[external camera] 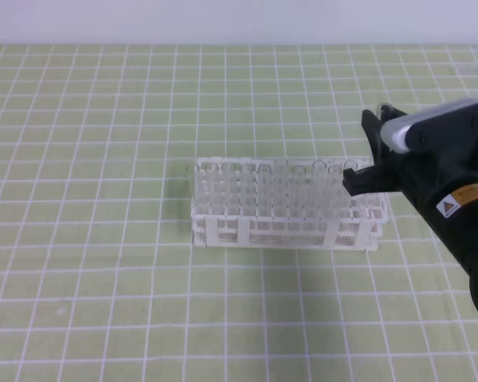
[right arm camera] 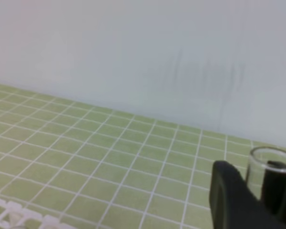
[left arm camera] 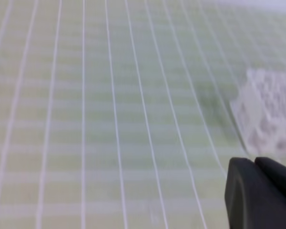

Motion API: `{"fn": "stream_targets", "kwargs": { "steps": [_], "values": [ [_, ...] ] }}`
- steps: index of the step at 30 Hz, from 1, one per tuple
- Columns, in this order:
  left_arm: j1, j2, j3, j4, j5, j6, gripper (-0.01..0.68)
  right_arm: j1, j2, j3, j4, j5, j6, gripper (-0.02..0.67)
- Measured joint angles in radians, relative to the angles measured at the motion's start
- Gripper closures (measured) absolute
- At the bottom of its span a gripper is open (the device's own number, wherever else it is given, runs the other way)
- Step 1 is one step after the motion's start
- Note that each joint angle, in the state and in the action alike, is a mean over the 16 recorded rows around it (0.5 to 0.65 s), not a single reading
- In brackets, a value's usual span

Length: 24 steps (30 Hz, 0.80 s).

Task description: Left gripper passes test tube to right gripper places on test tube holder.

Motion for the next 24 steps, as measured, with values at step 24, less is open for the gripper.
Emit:
{"fn": "stream_targets", "kwargs": {
  "steps": [24],
  "values": [
    [0.312, -0.268, 0.436, 0.124, -0.576, -0.061, 0.673, 0.000, 0.036, 0.065, -0.061, -0.111, 0.086, 0.639]
  ]
}}
